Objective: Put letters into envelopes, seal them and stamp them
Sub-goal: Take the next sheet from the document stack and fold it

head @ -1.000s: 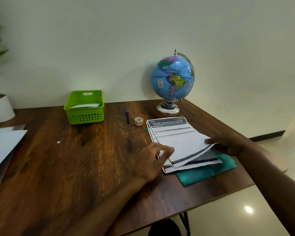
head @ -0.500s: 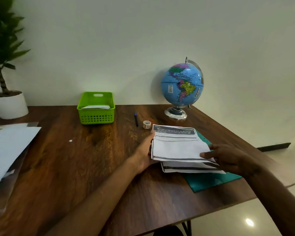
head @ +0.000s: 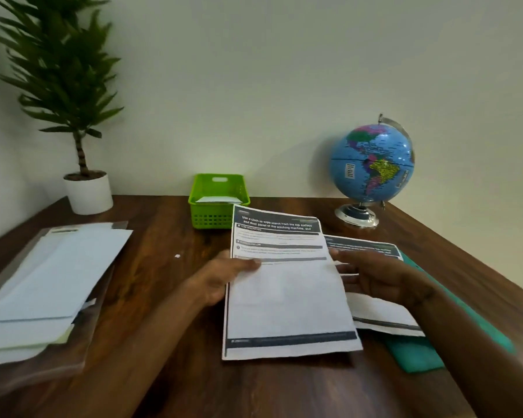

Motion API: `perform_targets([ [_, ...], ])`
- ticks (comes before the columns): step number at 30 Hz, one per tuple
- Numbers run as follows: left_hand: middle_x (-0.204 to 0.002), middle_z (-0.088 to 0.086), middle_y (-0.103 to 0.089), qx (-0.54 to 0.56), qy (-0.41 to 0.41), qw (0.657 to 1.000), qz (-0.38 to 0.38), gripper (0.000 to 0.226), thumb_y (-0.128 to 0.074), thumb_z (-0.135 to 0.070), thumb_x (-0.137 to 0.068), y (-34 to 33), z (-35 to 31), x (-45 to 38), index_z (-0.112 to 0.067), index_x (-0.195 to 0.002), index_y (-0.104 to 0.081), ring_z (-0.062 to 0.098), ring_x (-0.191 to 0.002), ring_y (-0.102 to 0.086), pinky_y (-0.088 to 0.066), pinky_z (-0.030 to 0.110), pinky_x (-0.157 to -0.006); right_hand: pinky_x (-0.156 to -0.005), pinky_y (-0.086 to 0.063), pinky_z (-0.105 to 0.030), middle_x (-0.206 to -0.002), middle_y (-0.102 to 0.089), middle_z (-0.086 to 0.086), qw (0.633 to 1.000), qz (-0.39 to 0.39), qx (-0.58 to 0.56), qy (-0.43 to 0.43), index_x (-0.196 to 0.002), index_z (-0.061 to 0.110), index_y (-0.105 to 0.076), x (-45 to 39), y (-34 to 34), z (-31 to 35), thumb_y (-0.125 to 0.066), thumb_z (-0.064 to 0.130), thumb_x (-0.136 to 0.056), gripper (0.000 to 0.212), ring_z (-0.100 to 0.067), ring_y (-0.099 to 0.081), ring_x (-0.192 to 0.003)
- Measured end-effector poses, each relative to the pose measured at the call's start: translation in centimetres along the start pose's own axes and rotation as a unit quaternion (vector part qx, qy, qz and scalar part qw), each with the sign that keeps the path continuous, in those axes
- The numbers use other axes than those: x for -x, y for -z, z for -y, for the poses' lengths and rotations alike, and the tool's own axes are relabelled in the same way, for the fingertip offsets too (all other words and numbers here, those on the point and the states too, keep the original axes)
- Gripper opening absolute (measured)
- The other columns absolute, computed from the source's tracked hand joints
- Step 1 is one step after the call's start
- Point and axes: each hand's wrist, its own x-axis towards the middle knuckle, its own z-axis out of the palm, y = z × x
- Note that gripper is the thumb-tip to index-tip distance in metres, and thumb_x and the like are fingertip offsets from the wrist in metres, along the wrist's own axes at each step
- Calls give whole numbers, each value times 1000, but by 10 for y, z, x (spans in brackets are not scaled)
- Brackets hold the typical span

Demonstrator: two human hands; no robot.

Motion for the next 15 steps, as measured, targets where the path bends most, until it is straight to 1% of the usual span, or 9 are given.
perform_targets([
  [2, -124, 17, -70, -6, -12, 1000, 1, 40, -67, 4, -88, 29, -7, 5, -1, -128, -65, 33, -115, -68, -53, 46, -102, -77, -66, -40, -119, -77, -14, 999, 17, 14, 26, -128, 14, -66, -25, -34, 8, -76, 14, -91, 38, -32, -77, -105],
  [3, -124, 16, -71, -11, -17, 1000, 0, 41, -69, 3, -87, 44, -9, 6, -3, -127, -66, 31, -113, -69, -54, 44, -101, -80, -66, -41, -120, -77, -13, 999, 28, 20, 41, -125, 12, -67, -37, -51, 10, -72, 7, -93, 33, -32, -76, -106],
  [5, -125, 15, -71, -20, -27, 999, -8, 44, -70, 4, -86, 69, -12, 7, -3, -129, -65, 29, -114, -69, -55, 41, -100, -82, -66, -41, -123, -75, -17, 997, 30, 28, 71, -121, 7, -68, -58, -83, 10, -68, -5, -93, 31, -32, -77, -104],
  [6, -125, 14, -70, -23, -32, 999, -13, 45, -70, 4, -86, 78, -12, 7, -2, -130, -64, 29, -115, -69, -56, 39, -99, -80, -66, -39, -124, -74, -19, 996, 13, 29, 82, -122, 3, -68, -66, -94, 9, -68, -7, -92, 31, -33, -77, -103],
  [8, -127, 14, -70, -19, -41, 999, -30, 44, -68, 4, -88, 97, -11, 7, -2, -131, -62, 30, -118, -67, -55, 37, -99, -76, -66, -35, -125, -73, -20, 994, -21, 27, 104, -127, -1, -66, -83, -111, 4, -68, -9, -91, 37, -34, -76, -102],
  [10, -129, 14, -69, -1, -47, 998, -50, 43, -66, 2, -91, 109, -7, 5, -1, -133, -60, 31, -120, -65, -53, 41, -103, -76, -65, -35, -124, -74, -18, 993, -21, 3, 114, -128, 0, -67, -94, -120, 0, -65, -9, -92, 37, -33, -76, -100],
  [13, -129, 17, -68, 20, -64, 994, -82, 41, -63, 2, -93, 117, -2, -1, -1, -133, -59, 32, -117, -65, -51, 45, -103, -94, -59, -44, -122, -75, -16, 994, 12, -58, 94, -131, 2, -66, -110, -123, -8, -55, -9, -97, 37, -34, -73, -108],
  [14, -129, 18, -67, 21, -73, 993, -91, 39, -60, 4, -93, 116, -2, -2, 0, -132, -60, 32, -116, -64, -50, 45, -104, -94, -58, -41, -114, -78, -14, 994, 13, -59, 86, -131, -1, -66, -111, -123, -10, -52, -7, -98, 36, -28, -75, -103],
  [15, -127, 18, -67, 19, -80, 992, -94, 37, -57, 7, -94, 117, -1, -4, -1, -130, -61, 32, -113, -64, -49, 44, -104, -88, -60, -36, -100, -80, -10, 994, 8, -58, 90, -128, -7, -65, -112, -123, -14, -51, -5, -99, 33, -16, -76, -90],
])
